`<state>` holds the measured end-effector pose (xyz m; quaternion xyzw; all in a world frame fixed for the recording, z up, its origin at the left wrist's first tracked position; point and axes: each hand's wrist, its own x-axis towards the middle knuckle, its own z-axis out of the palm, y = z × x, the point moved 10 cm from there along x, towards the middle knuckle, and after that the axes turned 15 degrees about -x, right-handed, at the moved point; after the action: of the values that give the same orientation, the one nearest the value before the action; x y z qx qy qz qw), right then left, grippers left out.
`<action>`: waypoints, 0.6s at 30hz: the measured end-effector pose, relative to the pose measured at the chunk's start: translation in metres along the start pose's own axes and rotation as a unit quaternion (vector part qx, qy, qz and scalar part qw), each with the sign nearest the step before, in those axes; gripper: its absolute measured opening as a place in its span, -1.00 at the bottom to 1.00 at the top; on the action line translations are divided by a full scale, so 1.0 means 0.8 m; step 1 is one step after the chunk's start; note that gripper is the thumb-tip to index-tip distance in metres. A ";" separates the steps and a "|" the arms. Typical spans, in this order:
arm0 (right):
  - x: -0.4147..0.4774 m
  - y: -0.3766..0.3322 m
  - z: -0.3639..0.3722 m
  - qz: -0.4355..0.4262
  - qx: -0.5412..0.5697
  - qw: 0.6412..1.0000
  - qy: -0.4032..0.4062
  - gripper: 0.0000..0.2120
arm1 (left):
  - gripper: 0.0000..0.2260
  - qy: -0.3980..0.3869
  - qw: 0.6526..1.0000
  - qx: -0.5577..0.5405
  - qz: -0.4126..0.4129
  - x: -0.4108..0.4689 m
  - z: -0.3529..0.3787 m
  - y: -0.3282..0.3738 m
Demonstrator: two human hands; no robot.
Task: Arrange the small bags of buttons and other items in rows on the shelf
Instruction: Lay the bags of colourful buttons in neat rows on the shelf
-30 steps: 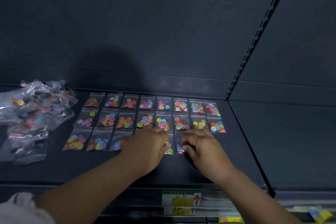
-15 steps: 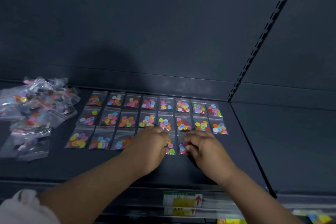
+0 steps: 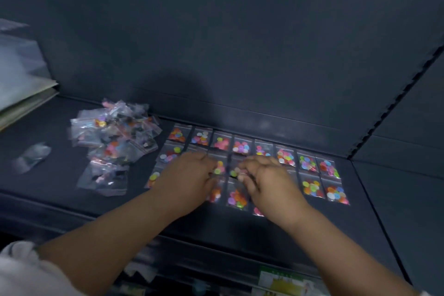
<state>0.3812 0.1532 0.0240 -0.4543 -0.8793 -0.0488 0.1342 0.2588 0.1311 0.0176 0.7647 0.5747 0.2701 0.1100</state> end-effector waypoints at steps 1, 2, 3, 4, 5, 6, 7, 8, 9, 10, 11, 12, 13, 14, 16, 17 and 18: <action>0.012 -0.016 0.002 -0.011 0.000 1.000 -0.001 -0.76 | -0.77 0.010 1.000 0.007 -0.010 -0.004 -0.014 -0.014; 0.024 -0.033 0.003 -0.021 0.001 1.000 -0.001 -0.75 | -0.75 0.018 1.000 0.013 -0.020 -0.009 -0.027 -0.028; 0.037 -0.050 0.005 -0.029 0.001 1.000 -0.001 -0.75 | -0.74 0.022 0.999 0.015 -0.030 -0.013 -0.040 -0.043; 0.049 -0.066 0.008 -0.035 0.002 0.999 -0.001 -0.75 | -0.76 0.024 0.999 0.014 -0.044 -0.018 -0.052 -0.058; 0.060 -0.082 0.010 -0.038 0.006 0.999 -0.003 -0.75 | -0.78 0.027 0.998 0.011 -0.052 -0.023 -0.063 -0.073; 0.072 -0.098 0.013 -0.041 0.011 0.999 -0.004 -0.75 | -0.78 0.030 0.998 0.010 -0.058 -0.028 -0.074 -0.087; 0.083 -0.114 0.015 -0.045 0.017 0.999 -0.007 -0.75 | -0.78 0.032 0.997 0.010 -0.064 -0.032 -0.084 -0.102; 0.094 -0.130 0.019 -0.049 0.023 0.998 -0.011 -0.75 | -0.77 0.030 0.997 0.011 -0.075 -0.036 -0.094 -0.116; 0.105 -0.146 0.022 -0.053 0.029 0.998 -0.017 -0.75 | -0.74 0.034 0.996 0.012 -0.082 -0.040 -0.104 -0.131; 0.116 -0.161 0.027 -0.055 0.034 0.998 -0.023 -0.75 | -0.73 0.036 0.995 0.013 -0.089 -0.044 -0.115 -0.146; 0.126 -0.175 0.031 -0.056 0.040 0.997 -0.028 -0.74 | -0.73 0.039 0.995 0.014 -0.095 -0.047 -0.125 -0.160; 0.136 -0.187 0.036 -0.055 0.046 0.997 -0.035 -0.74 | -0.73 0.038 0.993 0.016 -0.107 -0.051 -0.135 -0.175; 0.145 -0.200 0.042 -0.056 0.047 0.996 -0.041 -0.75 | -0.74 0.037 0.992 0.021 -0.119 -0.055 -0.143 -0.193; 0.154 -0.211 0.049 -0.057 0.046 0.996 -0.049 -0.75 | -0.74 0.031 0.991 0.029 -0.131 -0.058 -0.151 -0.208; 0.169 -0.232 0.064 -0.054 0.046 0.995 -0.070 -0.74 | -0.74 0.025 0.988 0.026 -0.149 -0.064 -0.162 -0.237; 0.175 -0.239 0.071 -0.048 0.049 0.994 -0.081 -0.73 | -0.74 0.025 0.987 0.013 -0.157 -0.066 -0.165 -0.252; 0.180 -0.245 0.077 -0.041 0.051 0.994 -0.090 -0.73 | -0.75 0.021 0.986 0.001 -0.165 -0.068 -0.168 -0.264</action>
<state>0.1305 0.1650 0.0124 -0.4128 -0.9071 0.0321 0.0754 0.0031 0.1275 0.0124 0.6534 0.6957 0.2634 0.1401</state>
